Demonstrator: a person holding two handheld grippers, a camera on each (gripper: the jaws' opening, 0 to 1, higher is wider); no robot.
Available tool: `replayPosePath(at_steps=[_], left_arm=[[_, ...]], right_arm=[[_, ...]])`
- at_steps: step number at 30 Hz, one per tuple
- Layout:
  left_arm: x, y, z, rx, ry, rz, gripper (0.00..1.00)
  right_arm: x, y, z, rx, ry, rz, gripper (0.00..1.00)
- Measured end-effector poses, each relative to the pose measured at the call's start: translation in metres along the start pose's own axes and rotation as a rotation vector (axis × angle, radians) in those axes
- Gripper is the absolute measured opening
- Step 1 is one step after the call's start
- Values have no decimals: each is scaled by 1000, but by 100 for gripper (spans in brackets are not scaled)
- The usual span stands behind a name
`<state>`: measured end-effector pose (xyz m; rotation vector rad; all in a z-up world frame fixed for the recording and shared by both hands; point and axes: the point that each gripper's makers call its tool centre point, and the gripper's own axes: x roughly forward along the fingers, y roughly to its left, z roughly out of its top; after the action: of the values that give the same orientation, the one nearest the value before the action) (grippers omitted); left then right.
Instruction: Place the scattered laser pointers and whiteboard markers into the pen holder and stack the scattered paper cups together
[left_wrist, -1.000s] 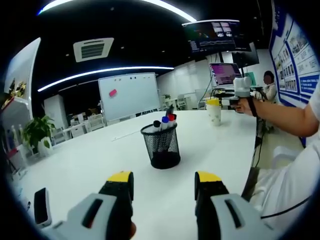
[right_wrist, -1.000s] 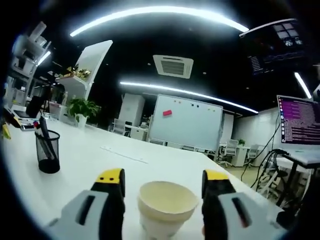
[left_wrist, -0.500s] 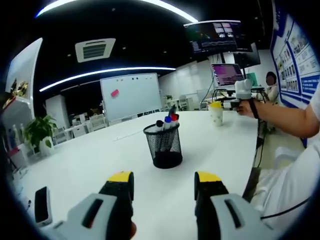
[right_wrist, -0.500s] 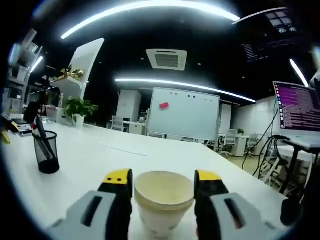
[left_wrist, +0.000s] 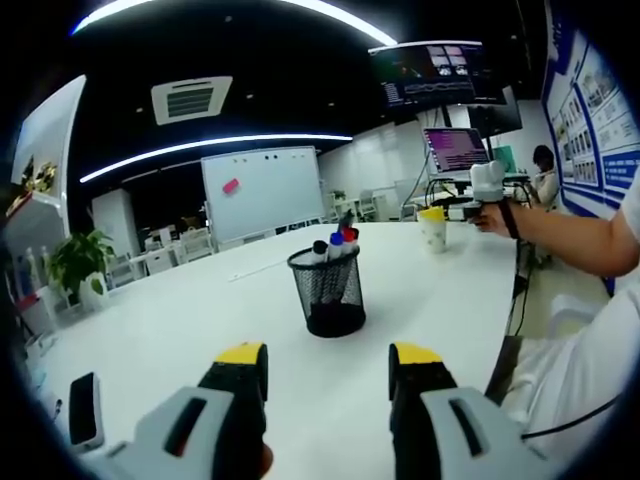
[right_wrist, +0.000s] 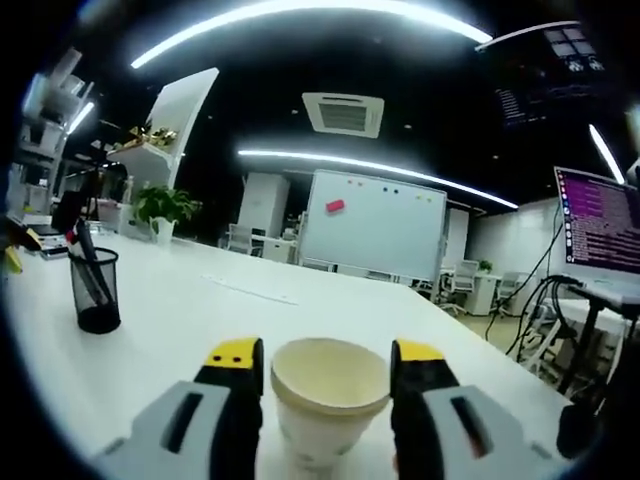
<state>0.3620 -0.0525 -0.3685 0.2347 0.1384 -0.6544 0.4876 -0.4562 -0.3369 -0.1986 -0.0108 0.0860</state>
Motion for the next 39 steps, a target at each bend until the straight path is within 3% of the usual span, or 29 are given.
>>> replayPosePath(at_steps=[7,13,39], left_arm=[[0,0,1,0,-2,2,49],[0,0,0,0,-1,1,49],[0,-1,3,6,-2,-5,49]], right_arm=[[-1,3,-1,-13,-4,8,52],[-1,4,-1,-13,-15,12,64],[4,4,-28,18,50,22,66]])
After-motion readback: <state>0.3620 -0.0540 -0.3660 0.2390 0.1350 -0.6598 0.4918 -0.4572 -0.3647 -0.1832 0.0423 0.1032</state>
